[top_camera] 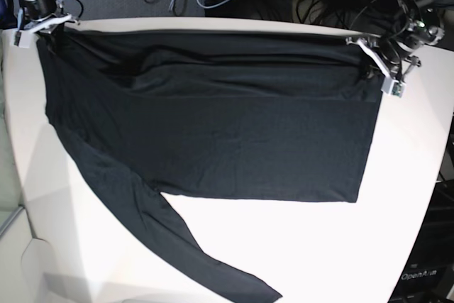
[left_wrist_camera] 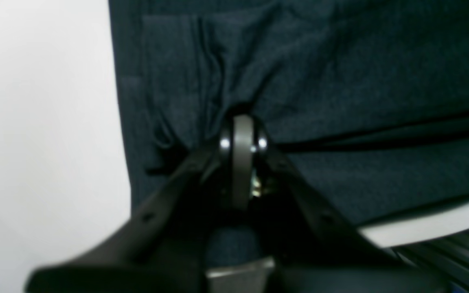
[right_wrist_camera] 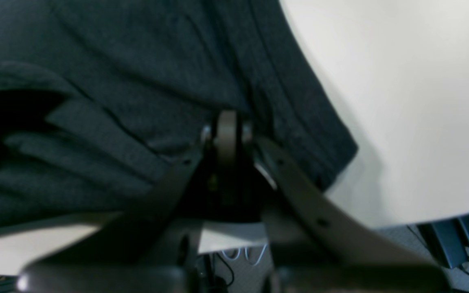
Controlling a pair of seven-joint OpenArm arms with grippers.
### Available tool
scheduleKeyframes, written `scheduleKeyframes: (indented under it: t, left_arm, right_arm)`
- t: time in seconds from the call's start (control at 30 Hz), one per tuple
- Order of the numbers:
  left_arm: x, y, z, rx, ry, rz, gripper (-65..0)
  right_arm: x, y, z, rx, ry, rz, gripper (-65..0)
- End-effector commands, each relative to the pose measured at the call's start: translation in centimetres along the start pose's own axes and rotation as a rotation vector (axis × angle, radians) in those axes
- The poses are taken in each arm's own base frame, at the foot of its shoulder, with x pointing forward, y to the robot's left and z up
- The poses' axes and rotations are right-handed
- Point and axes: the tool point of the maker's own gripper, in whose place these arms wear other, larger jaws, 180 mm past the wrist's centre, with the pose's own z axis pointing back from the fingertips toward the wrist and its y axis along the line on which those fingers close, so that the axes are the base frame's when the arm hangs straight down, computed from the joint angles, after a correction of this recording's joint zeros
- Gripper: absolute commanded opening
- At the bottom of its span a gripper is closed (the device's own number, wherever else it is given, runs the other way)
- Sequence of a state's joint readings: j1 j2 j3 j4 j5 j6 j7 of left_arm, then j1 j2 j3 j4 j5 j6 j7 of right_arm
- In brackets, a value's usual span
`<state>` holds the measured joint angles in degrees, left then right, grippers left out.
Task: Fold the T-shirt properly
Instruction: 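Move both grippers from the shoulder corners down the shirt's side edges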
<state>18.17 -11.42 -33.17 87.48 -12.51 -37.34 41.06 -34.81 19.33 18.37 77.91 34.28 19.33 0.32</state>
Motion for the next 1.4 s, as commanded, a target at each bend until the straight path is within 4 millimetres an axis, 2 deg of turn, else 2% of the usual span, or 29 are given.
scheduleKeyframes:
  t: [0.0,0.17,0.37,0.57,0.73,0.8,0.93,1.07,1.17,1.37]
  left_arm:
    - [-1.5,1.0,0.3,0.042,0.084,-0.025,-65.0]
    - [-0.4,1.0,0.0,0.043,0.062,-0.025,-65.0]
    - [1.0,1.2,-0.3,0.046,0.033,-0.029,-65.0]
    - [2.1,1.2,-0.5,0.046,0.010,-0.029,-65.0]
    - [3.1,1.2,-0.6,0.049,-0.013,-0.034,-65.0]
    - [3.8,1.2,-0.3,0.054,-0.030,-0.046,-65.0]
    - [5.6,0.9,0.6,0.069,-0.083,-0.062,-65.0]
    - [6.9,2.2,2.5,0.139,-0.158,-0.016,-65.0]
    - [8.7,2.7,3.8,0.175,-0.216,-0.021,-65.0]
    - [11.2,3.3,3.8,0.188,-0.266,-0.033,-65.0]
  right_arm:
    - [-1.4,-0.8,0.2,-0.032,0.100,0.056,-65.0]
    - [1.7,1.2,0.0,0.018,0.024,0.087,-65.0]
    - [3.9,2.7,-0.3,0.051,-0.032,0.107,-65.0]
    - [5.3,3.0,-0.3,0.066,-0.055,0.136,-65.0]
    - [7.2,3.4,-1.2,0.074,-0.106,0.142,-65.0]
    - [7.5,3.3,-1.3,0.075,-0.111,0.147,-65.0]
    - [9.4,3.5,-2.2,0.081,-0.146,0.158,-65.0]
    - [10.8,3.8,-2.8,0.089,-0.164,0.177,-65.0]
    - [11.8,3.3,-4.0,0.079,-0.090,0.245,-65.0]
    - [14.9,3.5,-6.5,0.025,-0.023,0.329,-65.0]
